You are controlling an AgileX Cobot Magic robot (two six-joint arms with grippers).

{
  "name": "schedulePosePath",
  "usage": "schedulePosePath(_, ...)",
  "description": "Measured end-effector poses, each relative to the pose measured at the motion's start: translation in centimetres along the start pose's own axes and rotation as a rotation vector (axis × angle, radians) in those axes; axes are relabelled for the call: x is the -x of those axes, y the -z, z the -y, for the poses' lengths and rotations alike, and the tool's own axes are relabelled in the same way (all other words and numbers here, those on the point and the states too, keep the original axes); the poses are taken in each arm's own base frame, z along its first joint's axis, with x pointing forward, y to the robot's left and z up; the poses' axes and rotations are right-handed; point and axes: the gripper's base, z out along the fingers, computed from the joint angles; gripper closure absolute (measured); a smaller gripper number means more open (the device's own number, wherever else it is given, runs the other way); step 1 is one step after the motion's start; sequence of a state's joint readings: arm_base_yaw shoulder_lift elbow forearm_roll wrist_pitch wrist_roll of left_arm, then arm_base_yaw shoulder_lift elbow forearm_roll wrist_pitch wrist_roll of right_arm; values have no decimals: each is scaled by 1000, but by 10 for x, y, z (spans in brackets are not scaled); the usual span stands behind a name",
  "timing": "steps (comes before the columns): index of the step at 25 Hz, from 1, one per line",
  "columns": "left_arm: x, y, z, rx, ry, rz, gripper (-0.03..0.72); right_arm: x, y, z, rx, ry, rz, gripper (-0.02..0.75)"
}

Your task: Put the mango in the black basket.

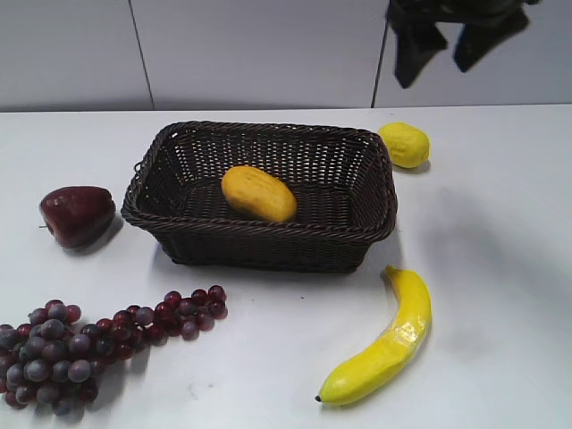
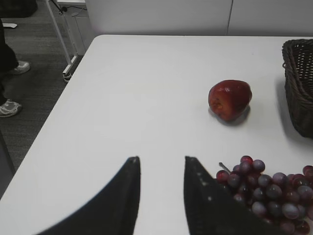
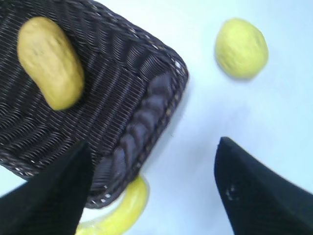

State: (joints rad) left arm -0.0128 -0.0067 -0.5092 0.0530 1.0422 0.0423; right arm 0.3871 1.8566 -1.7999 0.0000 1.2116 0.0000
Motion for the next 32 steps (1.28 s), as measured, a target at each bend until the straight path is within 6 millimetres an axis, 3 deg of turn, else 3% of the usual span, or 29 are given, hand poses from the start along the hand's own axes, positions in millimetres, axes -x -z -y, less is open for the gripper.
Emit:
schedulePosePath(3, 0, 0, 0, 0, 0, 0, 448, -27, 5, 32, -14, -90, -52, 146)
schedulePosePath(7, 0, 0, 0, 0, 0, 0, 448, -66, 24, 53, -12, -163, -76, 148)
schedulePosePath(14, 0, 0, 0, 0, 0, 0, 448, -143, 51, 40, 6, -177, -93, 149)
schedulePosePath(17, 0, 0, 0, 0, 0, 0, 448, -175, 55, 34, 6, -180, -78, 150)
schedulePosePath(27, 0, 0, 0, 0, 0, 0, 448, -265, 47, 17, 25, -202, 10, 149)
schedulePosePath(32, 0, 0, 0, 0, 0, 0, 448, -300, 47, 11, 21, -197, 65, 149)
